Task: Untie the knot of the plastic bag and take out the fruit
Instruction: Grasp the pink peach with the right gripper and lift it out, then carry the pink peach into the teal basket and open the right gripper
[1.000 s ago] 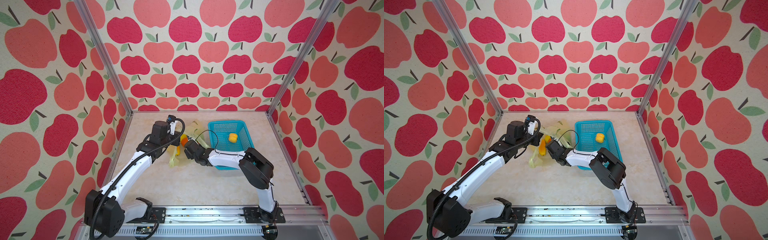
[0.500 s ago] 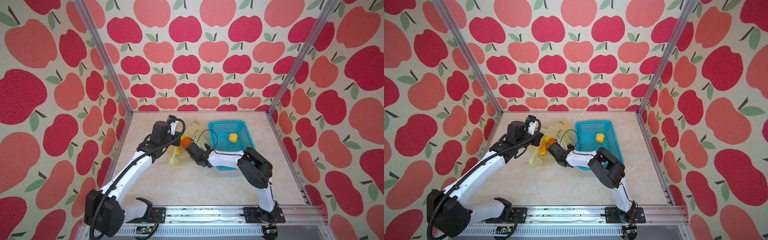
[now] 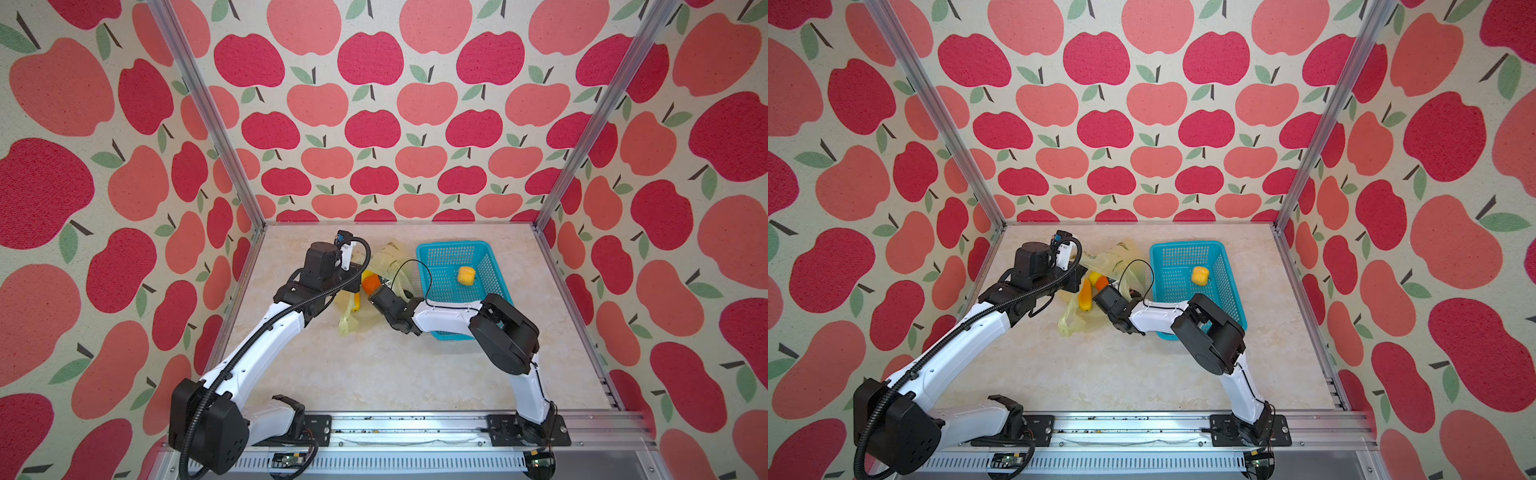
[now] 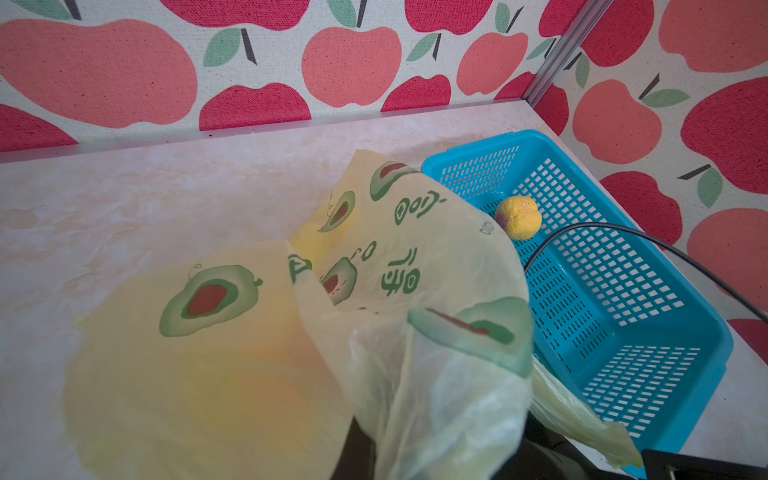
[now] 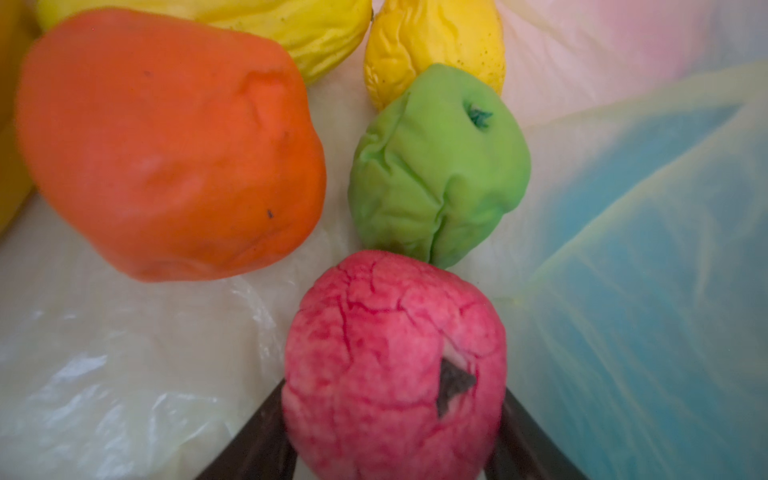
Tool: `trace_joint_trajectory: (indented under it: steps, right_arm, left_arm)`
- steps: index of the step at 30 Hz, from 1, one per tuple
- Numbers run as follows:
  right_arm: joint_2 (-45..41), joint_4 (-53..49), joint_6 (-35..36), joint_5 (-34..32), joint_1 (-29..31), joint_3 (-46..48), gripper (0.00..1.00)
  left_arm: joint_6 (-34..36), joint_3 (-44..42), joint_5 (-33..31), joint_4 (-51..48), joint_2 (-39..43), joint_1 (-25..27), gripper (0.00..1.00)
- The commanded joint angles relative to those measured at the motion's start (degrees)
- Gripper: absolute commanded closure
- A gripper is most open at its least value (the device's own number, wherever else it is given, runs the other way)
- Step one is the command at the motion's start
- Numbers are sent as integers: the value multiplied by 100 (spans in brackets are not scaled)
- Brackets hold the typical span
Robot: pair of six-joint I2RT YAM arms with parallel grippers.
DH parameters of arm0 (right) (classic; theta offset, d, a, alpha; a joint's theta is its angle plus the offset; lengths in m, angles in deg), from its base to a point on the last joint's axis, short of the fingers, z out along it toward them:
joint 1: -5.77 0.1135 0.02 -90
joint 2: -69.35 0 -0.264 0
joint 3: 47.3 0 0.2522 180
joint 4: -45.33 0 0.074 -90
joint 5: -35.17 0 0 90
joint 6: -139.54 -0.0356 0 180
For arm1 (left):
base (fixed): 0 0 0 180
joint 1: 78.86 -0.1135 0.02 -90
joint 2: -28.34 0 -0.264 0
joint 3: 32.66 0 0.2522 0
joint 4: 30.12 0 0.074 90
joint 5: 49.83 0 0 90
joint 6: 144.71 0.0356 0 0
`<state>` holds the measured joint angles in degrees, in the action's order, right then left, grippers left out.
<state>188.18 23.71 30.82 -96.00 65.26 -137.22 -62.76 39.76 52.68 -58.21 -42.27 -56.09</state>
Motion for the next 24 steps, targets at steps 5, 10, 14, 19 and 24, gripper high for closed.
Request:
trace_joint_trajectory:
  steps: [5, 10, 14, 19, 24]
  right_arm:
    - [-1579, 601, 662, 703, 558, 716, 59]
    - [-3066, 797, 724, 1031, 876, 1502, 65]
    - [-4296, 687, 624, 1291, 864, 2079, 69]
    - [-5774, 569, 762, 1005, 498, 2710, 71]
    - [-6729, 87, 360, 1375, -905, 3094, 76]
  left_arm:
    - [85, 140, -21, 22, -149, 18, 100]
    - [76, 131, 4, 66, -201, 26, 100]
    - [76, 154, -43, 57, -284, 17, 100]
    - [66, 162, -30, 71, -335, 39, 100]
    - [76, 192, -71, 20, -337, 50, 100]
